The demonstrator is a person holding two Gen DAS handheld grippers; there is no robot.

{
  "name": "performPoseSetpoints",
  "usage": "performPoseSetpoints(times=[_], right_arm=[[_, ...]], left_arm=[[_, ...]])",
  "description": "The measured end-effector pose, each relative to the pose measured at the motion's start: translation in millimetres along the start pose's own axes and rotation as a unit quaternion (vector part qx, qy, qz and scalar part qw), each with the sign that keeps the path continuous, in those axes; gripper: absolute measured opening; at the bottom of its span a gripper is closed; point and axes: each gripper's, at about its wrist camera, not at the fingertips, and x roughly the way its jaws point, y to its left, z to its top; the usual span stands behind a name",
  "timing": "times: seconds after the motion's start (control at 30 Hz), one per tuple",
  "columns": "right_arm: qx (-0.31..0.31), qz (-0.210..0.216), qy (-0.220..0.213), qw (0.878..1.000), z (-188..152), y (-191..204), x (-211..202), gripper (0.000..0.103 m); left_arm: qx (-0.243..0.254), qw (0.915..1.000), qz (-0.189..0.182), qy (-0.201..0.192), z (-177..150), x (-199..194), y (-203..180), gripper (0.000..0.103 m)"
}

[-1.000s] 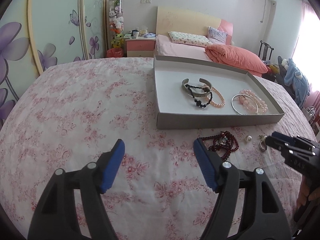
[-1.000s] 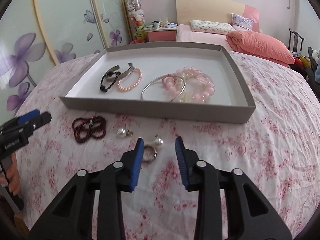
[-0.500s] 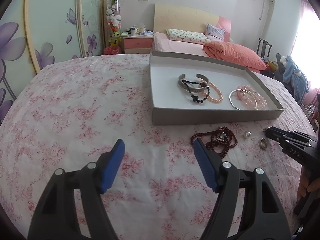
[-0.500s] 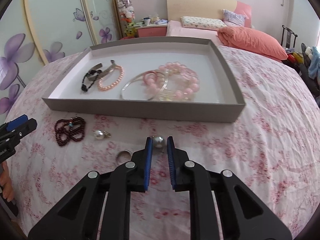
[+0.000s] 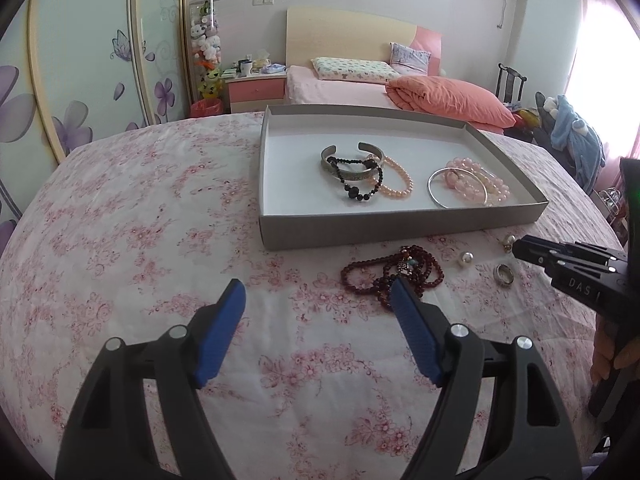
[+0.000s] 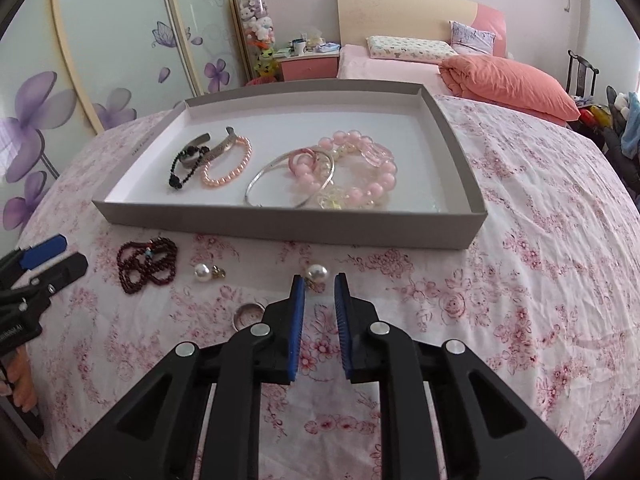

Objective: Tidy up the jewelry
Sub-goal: 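Grasp the dark red bead necklace with the left gripper while the right grasps a pearl earring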

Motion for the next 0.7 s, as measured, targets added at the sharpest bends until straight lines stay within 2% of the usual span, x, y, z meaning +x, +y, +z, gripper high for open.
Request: performPoseSetpoints(times=[0.27, 0.4, 0.53, 0.67, 0.7], right_arm=[[-0.005, -0.016, 0.010, 1.000, 6.6, 6.3, 15.0, 0.019], [-0.021, -0.033, 0.006, 0.999, 1.4, 8.2, 11.0, 0.015], [-0.006, -0.045, 0.004, 0.999, -3.7, -6.6, 5.0, 0.015], [0.005, -0.077, 0.002, 0.997, -10.3, -28.5, -4.0, 0.015], [0.012, -0.072, 0.002, 0.997, -11.8, -32.7, -5.7, 0.015]], left_arm=[[-0.002, 1.0000, 0.000, 0.005, -1.5, 3.3, -1.5, 0.075], [-0.001, 1.0000, -0.001, 0.008, -2.1, 5.7, -1.9, 0.075], [0.004, 0.9999, -0.006, 0.010, -1.2, 6.6, -7.0, 0.075], [0.015, 0.9997, -0.012, 0.012, -1.5, 8.2, -15.5, 0.076], [0.019, 0.9996, -0.013, 0.013, -1.4, 8.9, -18.6, 0.077]])
